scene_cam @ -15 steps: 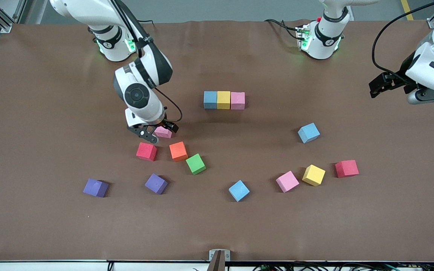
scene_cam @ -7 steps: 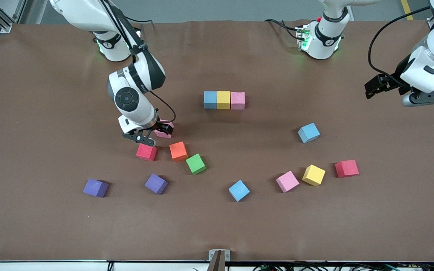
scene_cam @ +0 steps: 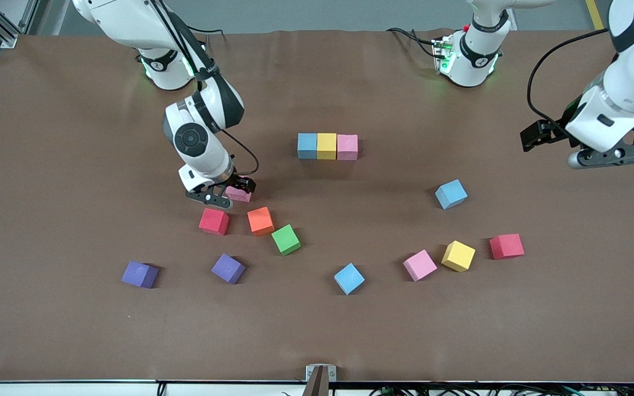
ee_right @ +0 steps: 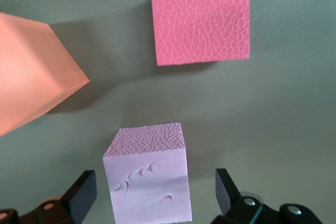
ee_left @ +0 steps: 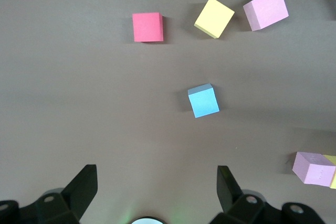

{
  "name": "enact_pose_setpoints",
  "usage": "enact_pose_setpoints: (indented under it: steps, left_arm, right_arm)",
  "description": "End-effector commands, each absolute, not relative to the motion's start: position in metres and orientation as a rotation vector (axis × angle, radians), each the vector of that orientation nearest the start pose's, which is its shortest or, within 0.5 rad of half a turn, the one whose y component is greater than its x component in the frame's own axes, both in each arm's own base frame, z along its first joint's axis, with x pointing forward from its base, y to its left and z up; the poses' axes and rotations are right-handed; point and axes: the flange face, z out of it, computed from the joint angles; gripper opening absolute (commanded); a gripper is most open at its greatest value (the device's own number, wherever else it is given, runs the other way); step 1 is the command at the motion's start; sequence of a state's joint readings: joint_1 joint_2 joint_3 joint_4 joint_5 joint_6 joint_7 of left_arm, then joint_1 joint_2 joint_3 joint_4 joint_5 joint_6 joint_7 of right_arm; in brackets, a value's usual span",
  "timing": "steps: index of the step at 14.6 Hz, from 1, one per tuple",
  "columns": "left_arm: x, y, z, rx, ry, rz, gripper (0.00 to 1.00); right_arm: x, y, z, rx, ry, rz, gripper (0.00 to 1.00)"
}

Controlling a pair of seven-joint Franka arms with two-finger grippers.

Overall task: Arrange 11 blocks into digit 3
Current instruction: 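Grasp a pink cube with the right gripper while the left gripper reaches, then grasp a blue cube with the left gripper while the right lifts pink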

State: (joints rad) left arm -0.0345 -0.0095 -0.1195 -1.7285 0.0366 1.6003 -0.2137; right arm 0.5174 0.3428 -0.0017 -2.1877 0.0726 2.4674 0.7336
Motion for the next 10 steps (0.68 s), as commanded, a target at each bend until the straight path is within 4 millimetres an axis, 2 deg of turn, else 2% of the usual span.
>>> enact_pose_setpoints:
  steps: [1, 4, 5, 7, 10]
  left_arm:
    - [0.544, -0.082, 0.519, -3.100, -0.063, 0.147, 1.00]
    - [0.546, -0.094, 0.471, -3.106, -0.031, 0.131, 1.00]
    - [0.547, -0.094, 0.455, -3.103, -0.030, 0.161, 1.00]
    - [0.555, -0.100, 0.423, -3.100, -0.045, 0.218, 1.00]
    - [0.553, -0.111, 0.368, -3.110, -0.086, 0.237, 1.00]
  right_arm:
    - [0.467, 0.272, 0.216, -3.108, 0.390, 0.069, 1.00]
    - [0.467, 0.276, 0.210, -3.101, 0.380, 0.047, 0.99]
    - [0.467, 0.276, 0.211, -3.100, 0.380, 0.045, 0.94]
    - [0.467, 0.276, 0.210, -3.100, 0.383, 0.047, 0.75]
    - [0.466, 0.275, 0.210, -3.101, 0.390, 0.051, 0.36]
